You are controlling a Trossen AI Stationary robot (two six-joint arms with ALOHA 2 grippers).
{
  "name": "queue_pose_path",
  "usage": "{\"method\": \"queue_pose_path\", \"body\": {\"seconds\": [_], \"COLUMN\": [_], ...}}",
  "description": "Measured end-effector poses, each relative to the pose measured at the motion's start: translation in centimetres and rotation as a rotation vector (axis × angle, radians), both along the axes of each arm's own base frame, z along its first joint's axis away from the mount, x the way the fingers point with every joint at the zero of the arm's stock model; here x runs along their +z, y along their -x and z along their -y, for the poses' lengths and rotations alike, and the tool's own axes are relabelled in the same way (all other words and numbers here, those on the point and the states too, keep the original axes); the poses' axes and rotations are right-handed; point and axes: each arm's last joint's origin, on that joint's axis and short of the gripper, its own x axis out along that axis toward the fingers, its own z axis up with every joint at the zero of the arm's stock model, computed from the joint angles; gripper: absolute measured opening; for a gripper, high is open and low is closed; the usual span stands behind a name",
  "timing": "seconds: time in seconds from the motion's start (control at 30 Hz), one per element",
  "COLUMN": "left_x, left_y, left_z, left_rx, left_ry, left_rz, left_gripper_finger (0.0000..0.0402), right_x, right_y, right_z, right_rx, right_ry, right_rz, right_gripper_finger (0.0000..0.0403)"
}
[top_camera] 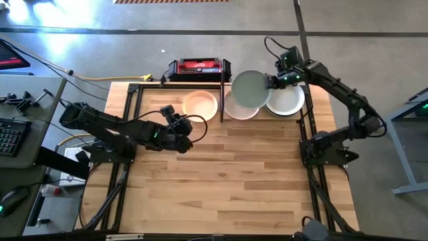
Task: Place and stack plates onto a shelf
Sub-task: Stack the light blue plate on top of the light brown plate, then stack the light orange plate on top of the light blue plate
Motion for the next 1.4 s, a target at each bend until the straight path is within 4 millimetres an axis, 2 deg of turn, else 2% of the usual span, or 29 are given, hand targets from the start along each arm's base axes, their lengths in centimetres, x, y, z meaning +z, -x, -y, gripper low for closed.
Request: {"method": "queue_pose_path", "body": {"seconds": [0.17, 0.47, 0.9, 1.03, 1.23, 1.4], "left_x": [0.0, 0.0, 0.0, 0.0, 0.0, 0.0], "left_y": [-0.1, -0.1, -0.2, -0.1, -0.1, -0.1], "left_z": [-0.8, -1.4, -1.4, -1.4, -1.4, -1.4], "left_rx": [0.035, 0.086, 0.085, 0.084, 0.084, 0.084], "left_ry": [0.004, 0.032, 0.034, 0.034, 0.034, 0.034], "left_rz": [0.006, 0.050, 0.050, 0.050, 0.050, 0.049], "left_gripper_finger": [0.0133, 0.0133, 0.0133, 0.0133, 0.0133, 0.0133], "right_x": [-1.4, -3.9, -5.4, -5.4, -5.4, -5.4], "right_y": [-0.7, -2.8, -4.4, -4.4, -4.4, -4.4], "right_z": [0.8, 1.0, 1.3, 1.4, 1.5, 1.6], "right_rx": [0.008, 0.063, 0.046, 0.032, -0.002, -0.003], "right_ry": [-0.047, -0.133, -0.168, -0.154, -0.142, -0.143], "right_rz": [-0.034, -0.088, -0.091, -0.106, -0.110, -0.108], "right_gripper_finger": [0.0002, 0.0002, 0.0004, 0.0023, 0.0075, 0.0093]}}
